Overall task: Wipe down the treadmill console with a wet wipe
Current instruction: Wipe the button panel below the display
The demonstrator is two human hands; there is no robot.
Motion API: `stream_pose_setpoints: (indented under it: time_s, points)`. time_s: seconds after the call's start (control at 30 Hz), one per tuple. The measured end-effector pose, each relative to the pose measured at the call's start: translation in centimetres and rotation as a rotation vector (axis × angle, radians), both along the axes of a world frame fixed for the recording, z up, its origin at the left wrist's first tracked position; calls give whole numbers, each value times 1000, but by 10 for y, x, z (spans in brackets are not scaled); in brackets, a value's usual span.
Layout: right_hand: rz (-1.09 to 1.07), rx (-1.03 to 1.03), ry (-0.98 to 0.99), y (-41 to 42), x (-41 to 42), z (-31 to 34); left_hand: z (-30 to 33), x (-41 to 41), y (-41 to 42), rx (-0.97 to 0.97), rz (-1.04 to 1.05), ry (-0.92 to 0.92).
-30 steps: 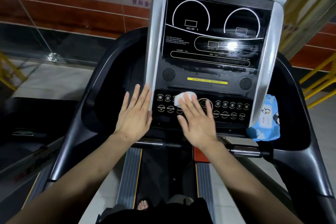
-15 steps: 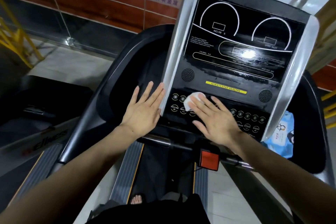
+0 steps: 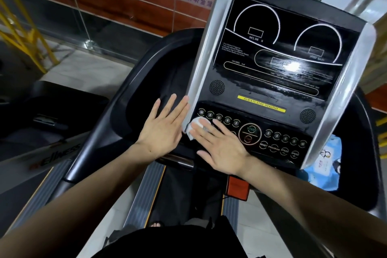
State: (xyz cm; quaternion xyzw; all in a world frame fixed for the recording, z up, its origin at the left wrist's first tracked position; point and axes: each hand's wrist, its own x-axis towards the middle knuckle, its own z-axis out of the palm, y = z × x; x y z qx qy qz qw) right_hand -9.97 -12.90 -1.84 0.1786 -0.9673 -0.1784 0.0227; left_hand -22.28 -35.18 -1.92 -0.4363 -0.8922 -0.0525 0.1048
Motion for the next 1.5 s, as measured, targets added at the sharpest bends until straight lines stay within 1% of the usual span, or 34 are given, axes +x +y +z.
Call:
stream_pose_setpoints:
  time_s: [0.1, 0.2, 0.27, 0.33, 0.4, 0.53, 0.6, 0.8, 0.87, 1.03, 1.23, 1.43, 1.5]
  points:
    - [21, 21, 7, 12, -11, 15, 0, 2, -1, -5, 3, -1]
    - [-123, -37, 109, 12, -16, 25, -1, 5, -3, -8, 15, -12]
    - [-171, -81, 126, -4, -13, 14, -1, 5, -5, -9, 18, -25]
    - [-119, -79, 88, -13, -3, 1, -2, 6, -6, -10, 18, -33]
    - [-81, -70, 59, 0, 11, 1, -2, 7, -6, -14, 16, -40]
    - [-103, -15, 47, 48, 53, 8, -5, 10, -4, 4, 23, -52]
    - [-108, -6, 51, 55, 63, 8, -6, 11, -4, 9, 26, -56]
    - [-66, -56, 41, -6, 4, 3, -9, 20, -4, -16, 40, -96]
    - [-67, -36, 23, 3, 8, 6, -9, 21, -5, -32, 39, -98]
    - [-55, 51, 26, 52, 54, 13, -8, 19, -6, -16, 36, -119]
    - [-30, -8, 4, -6, 5, -1, -9, 19, -5, -19, 41, -124]
    - [-9, 70, -69, 33, 38, 2, -6, 15, -9, -43, 22, -119]
    - [3, 63, -62, 26, 31, 1, -6, 15, -9, -43, 24, -118]
